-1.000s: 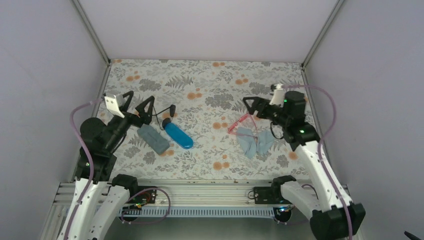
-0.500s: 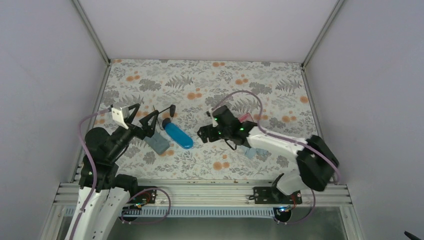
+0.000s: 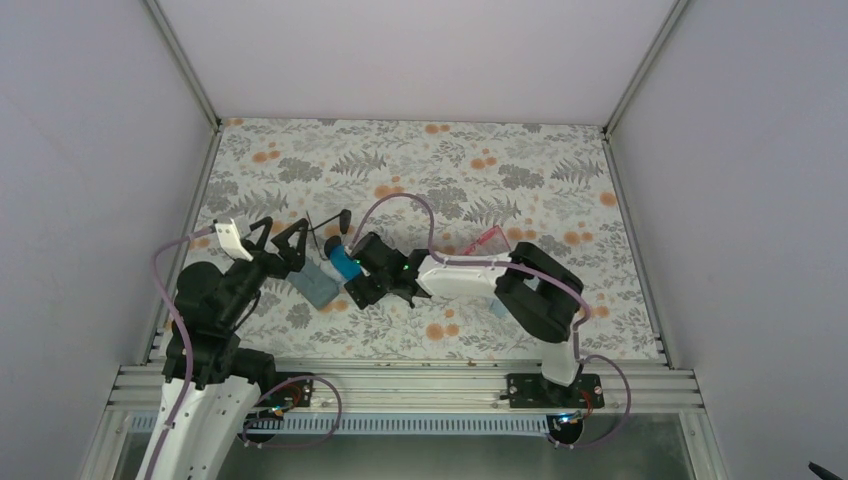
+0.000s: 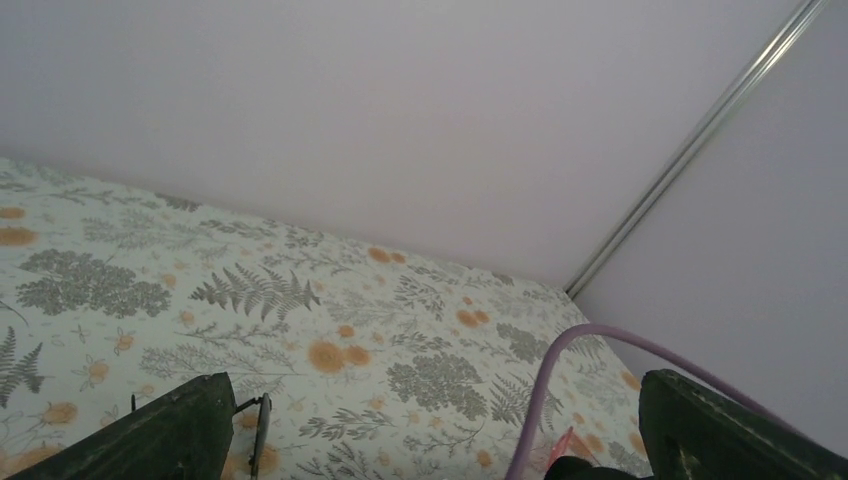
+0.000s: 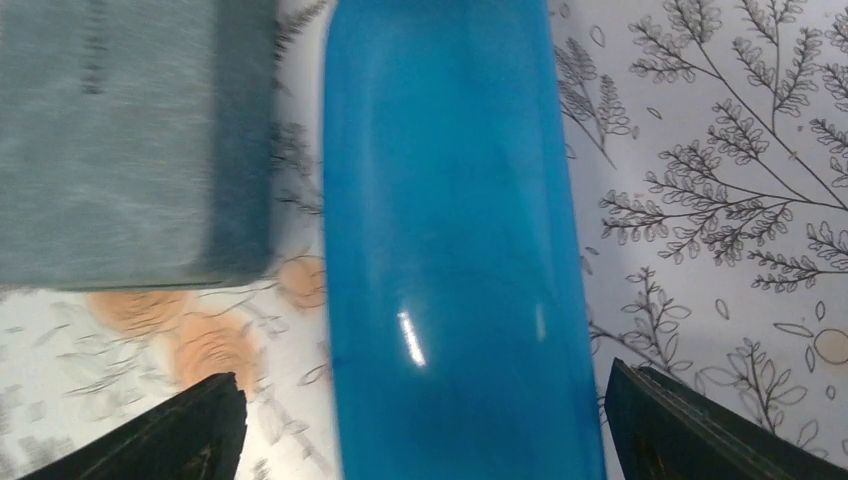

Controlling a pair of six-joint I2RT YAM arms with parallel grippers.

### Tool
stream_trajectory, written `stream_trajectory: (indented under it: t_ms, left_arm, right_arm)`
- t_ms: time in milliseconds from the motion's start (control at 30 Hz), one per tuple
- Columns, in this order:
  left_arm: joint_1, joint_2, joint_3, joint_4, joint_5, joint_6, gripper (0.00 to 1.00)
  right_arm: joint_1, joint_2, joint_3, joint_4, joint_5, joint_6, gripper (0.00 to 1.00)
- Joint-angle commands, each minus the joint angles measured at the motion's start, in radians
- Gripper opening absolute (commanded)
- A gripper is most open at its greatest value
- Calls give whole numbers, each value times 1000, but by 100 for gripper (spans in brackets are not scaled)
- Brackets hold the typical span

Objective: Organize the sunglasses
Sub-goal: Pick up the sunglasses case from the center of the board.

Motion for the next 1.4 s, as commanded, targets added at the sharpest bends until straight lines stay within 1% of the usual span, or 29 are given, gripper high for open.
stream_trajectory:
  t_ms: [0,133,300,400,500,600,667,767,867,933,1033,1167,1267,1367]
  left_arm:
    - [1,12,5,-9,-28,-14,100]
    - [2,38,18,-32,-27,-5,100]
    - [1,60,6,-36,-23,-12,100]
    - [2,67,-2,-36,-22,-19,100]
    - [2,79,-8,-35,-18,-32,100]
    - [2,102,-14,-32,5,-53,100]
    - [2,124,-16,-25,29,-73,100]
    - [2,170,-29,16,99,-107,100]
    - [1,238,-57,122,210,-157,100]
    - [2,293,-77,225,304,-194,100]
    - [1,392,-91,369,435,-292,100]
    - [1,487,-120,654,598,-461,98]
    - [-2,514,-157,924,653,-584,97]
    - [-11,530,-183,1113,690,-668,97]
  right_arm:
    - [0,75,52,-14,88,-48,92]
    - [1,107,61,-15,75,-61,82]
    - [2,95,31,30,33,-48,66]
    - [2,93,20,39,47,-21,59]
    - [-1,59,-11,71,50,-4,56]
    - [-18,-5,-71,135,-3,14,56]
    - [-54,-65,-113,190,-76,37,55]
    - [-133,-170,-199,299,-242,91,55]
    - [-226,-281,-271,420,-434,165,55]
    - [-278,-348,-304,483,-553,218,55]
    - [-334,-420,-339,569,-666,309,55]
    - [-352,-486,-344,722,-776,459,55]
    - [-352,-507,-325,760,-805,528,55]
    - [-352,-521,-313,768,-813,558,56]
